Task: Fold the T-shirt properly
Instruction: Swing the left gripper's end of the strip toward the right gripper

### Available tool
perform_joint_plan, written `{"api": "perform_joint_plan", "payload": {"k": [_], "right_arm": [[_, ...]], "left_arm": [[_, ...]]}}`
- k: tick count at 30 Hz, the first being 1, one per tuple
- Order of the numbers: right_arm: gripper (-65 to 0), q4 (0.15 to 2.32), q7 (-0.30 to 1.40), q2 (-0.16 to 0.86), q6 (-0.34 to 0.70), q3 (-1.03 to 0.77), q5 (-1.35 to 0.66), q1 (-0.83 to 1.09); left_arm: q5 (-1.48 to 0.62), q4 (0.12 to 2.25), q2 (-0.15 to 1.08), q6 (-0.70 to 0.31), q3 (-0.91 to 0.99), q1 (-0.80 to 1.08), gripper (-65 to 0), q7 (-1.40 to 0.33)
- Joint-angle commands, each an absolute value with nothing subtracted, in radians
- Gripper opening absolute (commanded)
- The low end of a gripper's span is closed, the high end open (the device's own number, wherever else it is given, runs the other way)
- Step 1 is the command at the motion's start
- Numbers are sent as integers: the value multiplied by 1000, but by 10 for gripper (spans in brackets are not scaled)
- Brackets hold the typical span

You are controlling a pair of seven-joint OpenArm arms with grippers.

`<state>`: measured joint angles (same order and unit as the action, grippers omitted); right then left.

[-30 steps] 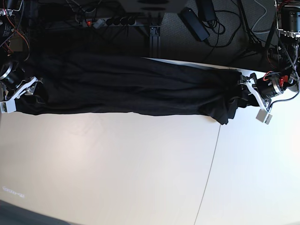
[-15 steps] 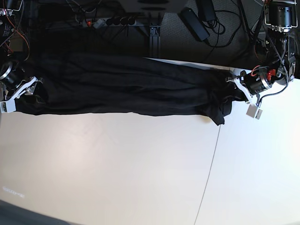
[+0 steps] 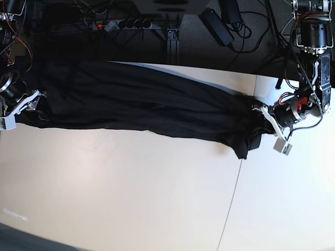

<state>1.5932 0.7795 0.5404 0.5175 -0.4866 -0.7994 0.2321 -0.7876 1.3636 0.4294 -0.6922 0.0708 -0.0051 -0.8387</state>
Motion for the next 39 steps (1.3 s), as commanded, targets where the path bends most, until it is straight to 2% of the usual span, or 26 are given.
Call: {"api": "perform_joint_plan", "payload": {"k": [1, 11, 15, 20, 24, 31, 39], "right_arm": [[-324, 1609, 760, 562, 586, -496, -815, 215], [-324, 1609, 761, 564, 586, -504, -816, 194], [-324, 1609, 764, 564, 587, -504, -816, 195], [-324, 1609, 781, 564, 587, -504, -815, 195], [-324, 1609, 782, 564, 587, -504, -816, 194], [-324, 1609, 779, 564, 587, -504, -815, 194], [-324, 1609, 766, 564, 587, -504, -815, 194]], "left_arm": [[-794, 1360, 444, -698, 77, -47, -650, -814], [-713, 1013, 444, -698, 77, -390, -650, -764], [-746, 980, 450, -698, 77, -479, -650, -776], [-967, 1063, 442, -698, 76, -492, -650, -962], [-1032, 1222, 402, -698, 12, -427, -650, -985], [-921, 1530, 258, -698, -241, -318, -650, -991], [-721, 1541, 123, -698, -406, -270, -650, -945]]}}
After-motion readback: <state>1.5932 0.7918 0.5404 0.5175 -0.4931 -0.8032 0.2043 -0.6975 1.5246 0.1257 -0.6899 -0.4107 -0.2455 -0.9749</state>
